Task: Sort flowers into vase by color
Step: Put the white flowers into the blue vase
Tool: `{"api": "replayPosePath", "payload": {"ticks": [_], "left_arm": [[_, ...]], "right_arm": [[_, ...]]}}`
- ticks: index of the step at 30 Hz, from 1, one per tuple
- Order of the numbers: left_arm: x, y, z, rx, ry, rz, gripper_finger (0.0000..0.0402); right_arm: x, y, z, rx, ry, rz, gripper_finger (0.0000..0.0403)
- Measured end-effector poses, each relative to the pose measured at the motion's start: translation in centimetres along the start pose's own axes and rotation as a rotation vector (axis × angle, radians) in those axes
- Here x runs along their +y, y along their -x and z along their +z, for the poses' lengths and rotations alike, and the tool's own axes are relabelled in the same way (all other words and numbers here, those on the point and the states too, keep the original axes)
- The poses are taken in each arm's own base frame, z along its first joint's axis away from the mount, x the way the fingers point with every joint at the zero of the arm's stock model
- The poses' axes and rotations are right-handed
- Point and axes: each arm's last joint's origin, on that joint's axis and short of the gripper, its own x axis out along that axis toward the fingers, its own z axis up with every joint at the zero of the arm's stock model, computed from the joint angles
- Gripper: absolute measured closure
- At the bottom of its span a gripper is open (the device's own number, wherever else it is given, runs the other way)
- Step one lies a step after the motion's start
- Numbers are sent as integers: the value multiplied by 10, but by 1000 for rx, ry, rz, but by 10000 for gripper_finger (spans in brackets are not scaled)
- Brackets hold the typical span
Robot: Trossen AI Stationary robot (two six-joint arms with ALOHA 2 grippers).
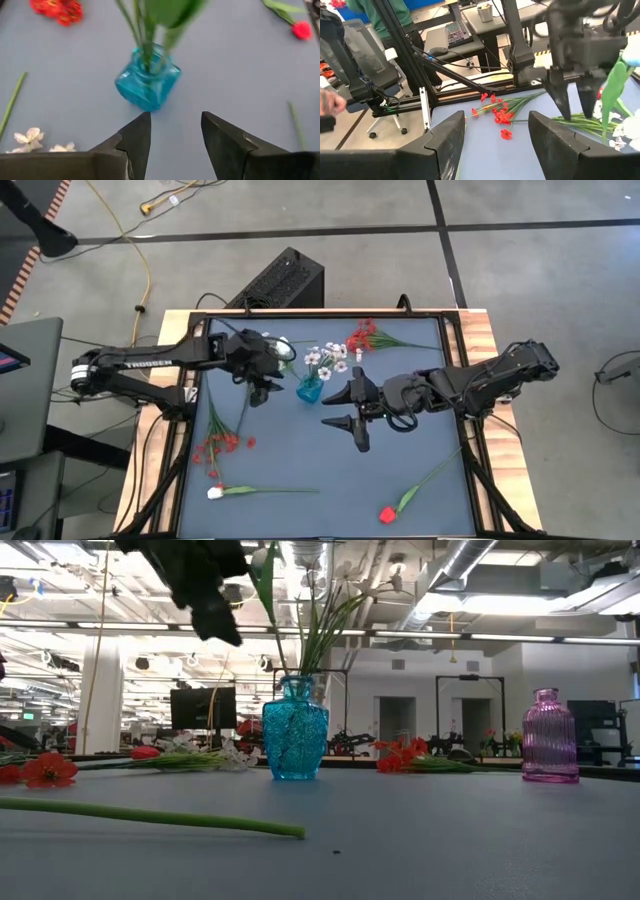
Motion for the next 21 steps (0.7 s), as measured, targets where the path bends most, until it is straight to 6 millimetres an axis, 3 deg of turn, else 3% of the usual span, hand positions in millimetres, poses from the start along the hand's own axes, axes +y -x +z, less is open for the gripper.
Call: {"api": "replayPosePath", "payload": {"ticks": [8, 16, 21], "left_arm": [[-12, 43, -10, 395, 44, -51, 239], [-29, 46, -37, 618, 225, -38, 239], [-39, 54, -44, 535, 122, 23, 239]], "right_arm": [[6, 2, -2, 6, 6, 18, 159], [5, 2, -3, 15, 8, 19, 159], [5, 2, -4, 33, 13, 16, 159]]}}
